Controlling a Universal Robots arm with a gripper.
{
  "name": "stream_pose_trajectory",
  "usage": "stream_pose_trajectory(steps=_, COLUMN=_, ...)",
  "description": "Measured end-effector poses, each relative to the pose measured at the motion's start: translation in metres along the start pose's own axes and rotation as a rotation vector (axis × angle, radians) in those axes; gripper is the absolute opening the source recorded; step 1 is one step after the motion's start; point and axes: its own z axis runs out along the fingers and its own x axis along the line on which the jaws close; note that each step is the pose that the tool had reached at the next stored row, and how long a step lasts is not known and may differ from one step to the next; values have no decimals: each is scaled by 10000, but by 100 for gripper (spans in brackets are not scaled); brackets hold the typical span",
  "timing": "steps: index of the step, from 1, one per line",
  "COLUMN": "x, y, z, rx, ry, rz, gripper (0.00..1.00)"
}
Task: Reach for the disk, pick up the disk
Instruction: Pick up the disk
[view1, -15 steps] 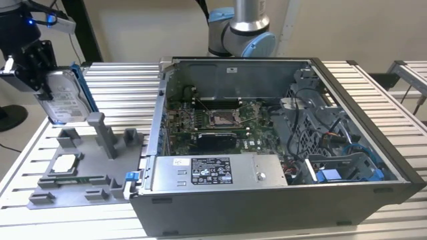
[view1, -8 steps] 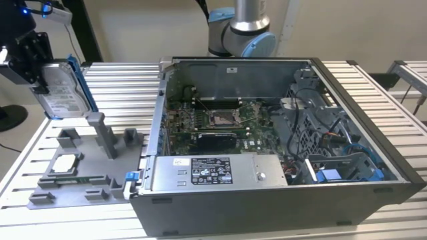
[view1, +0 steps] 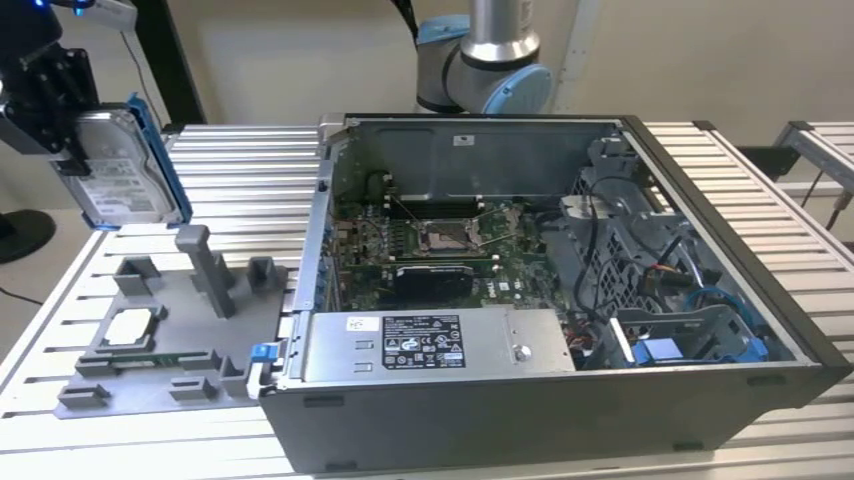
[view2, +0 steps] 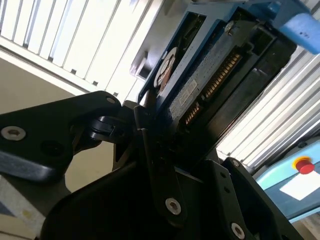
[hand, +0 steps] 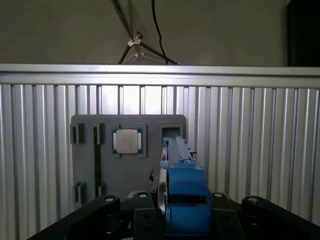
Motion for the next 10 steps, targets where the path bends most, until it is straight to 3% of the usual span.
stream_pose_trajectory(steps=10, x=1, y=1, z=-206, rx=-1, ry=0, rz=-1, gripper=0)
